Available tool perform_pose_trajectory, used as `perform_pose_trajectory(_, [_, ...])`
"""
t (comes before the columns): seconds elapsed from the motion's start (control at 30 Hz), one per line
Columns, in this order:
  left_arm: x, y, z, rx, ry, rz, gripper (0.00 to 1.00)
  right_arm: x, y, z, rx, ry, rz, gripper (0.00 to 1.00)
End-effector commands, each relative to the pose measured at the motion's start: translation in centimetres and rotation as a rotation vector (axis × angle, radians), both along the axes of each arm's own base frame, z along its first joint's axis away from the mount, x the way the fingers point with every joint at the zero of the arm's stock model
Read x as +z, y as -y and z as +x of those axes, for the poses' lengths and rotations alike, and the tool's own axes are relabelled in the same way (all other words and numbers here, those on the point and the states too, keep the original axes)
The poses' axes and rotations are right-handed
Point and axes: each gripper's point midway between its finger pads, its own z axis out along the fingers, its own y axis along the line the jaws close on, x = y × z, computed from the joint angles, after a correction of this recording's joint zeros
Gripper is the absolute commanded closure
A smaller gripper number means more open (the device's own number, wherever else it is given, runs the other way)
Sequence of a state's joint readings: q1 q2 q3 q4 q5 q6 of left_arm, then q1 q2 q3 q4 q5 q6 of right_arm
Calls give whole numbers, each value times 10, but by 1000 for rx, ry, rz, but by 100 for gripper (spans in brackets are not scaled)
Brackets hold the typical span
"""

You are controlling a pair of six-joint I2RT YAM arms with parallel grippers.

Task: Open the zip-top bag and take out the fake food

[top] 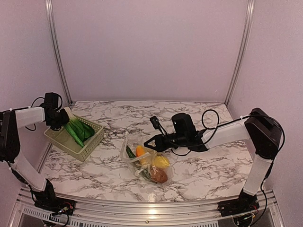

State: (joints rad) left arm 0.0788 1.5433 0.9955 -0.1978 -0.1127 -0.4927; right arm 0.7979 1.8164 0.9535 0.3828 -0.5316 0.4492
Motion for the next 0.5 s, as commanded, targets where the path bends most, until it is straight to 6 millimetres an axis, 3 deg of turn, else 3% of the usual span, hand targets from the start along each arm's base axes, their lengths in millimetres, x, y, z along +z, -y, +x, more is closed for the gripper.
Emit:
perform_pose_trajectory(0.0, [-4,4,9,-12,7,-46,52,22,1,11,-2,50,-12,100])
perform_pose_trajectory(0.1, [-1,4,10,-4,-7,-49,35,21,4,17,-11,53,-51,100])
perform_pose_trajectory(0.17, [7,1,9,11,14,-42,11,25,6,18,-23,66,-61,100])
perform_pose_trajectory(0.2, [11,0,9,15,25,-40,4,28,8,21,-39,73,-68,100])
perform_pose_trajectory(0.47, [50,-2,7,80,126,-71,1,39,19,29,-121,135,-147,100])
